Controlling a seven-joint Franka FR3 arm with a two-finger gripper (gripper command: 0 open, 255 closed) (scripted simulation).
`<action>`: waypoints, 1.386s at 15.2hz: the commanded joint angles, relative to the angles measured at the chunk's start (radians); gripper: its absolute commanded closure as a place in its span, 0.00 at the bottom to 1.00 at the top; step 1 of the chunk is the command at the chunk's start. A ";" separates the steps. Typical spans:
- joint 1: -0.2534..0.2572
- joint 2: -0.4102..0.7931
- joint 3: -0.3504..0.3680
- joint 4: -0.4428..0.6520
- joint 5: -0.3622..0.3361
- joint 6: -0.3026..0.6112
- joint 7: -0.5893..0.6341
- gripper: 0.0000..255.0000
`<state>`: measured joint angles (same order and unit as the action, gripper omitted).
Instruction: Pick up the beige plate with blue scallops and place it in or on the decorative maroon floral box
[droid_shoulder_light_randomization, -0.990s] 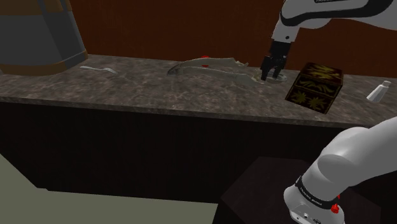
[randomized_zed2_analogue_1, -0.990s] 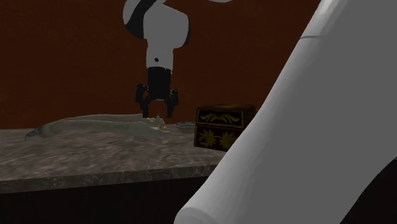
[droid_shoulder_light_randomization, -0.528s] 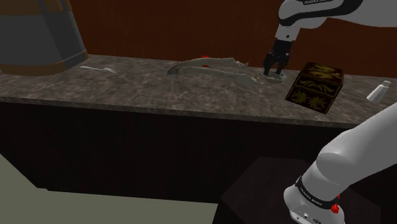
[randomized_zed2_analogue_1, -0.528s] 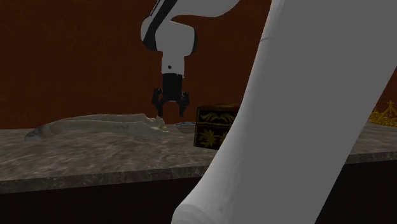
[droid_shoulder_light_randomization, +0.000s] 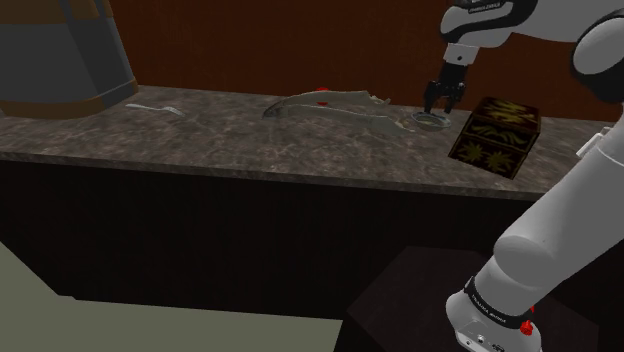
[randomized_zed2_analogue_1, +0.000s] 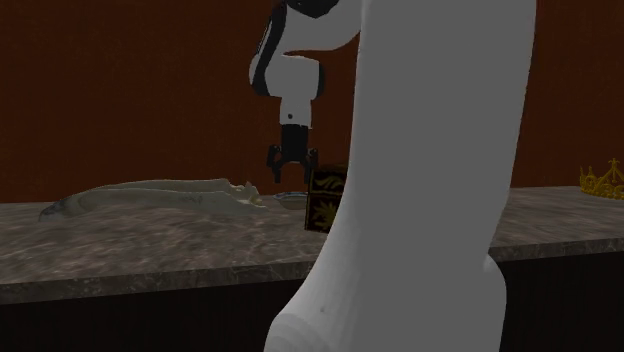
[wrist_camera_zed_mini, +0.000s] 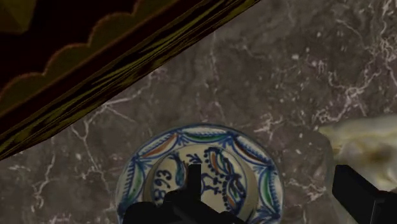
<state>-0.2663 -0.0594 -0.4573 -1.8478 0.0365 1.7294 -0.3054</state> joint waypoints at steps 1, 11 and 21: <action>-0.022 0.063 -0.027 0.063 0.024 -0.004 -0.018 0.00; -0.116 0.266 -0.090 0.231 0.123 0.009 -0.072 0.00; -0.111 0.266 -0.087 0.170 0.125 0.071 -0.074 0.00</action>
<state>-0.3772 0.2065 -0.5448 -1.6778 0.1616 1.7996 -0.3796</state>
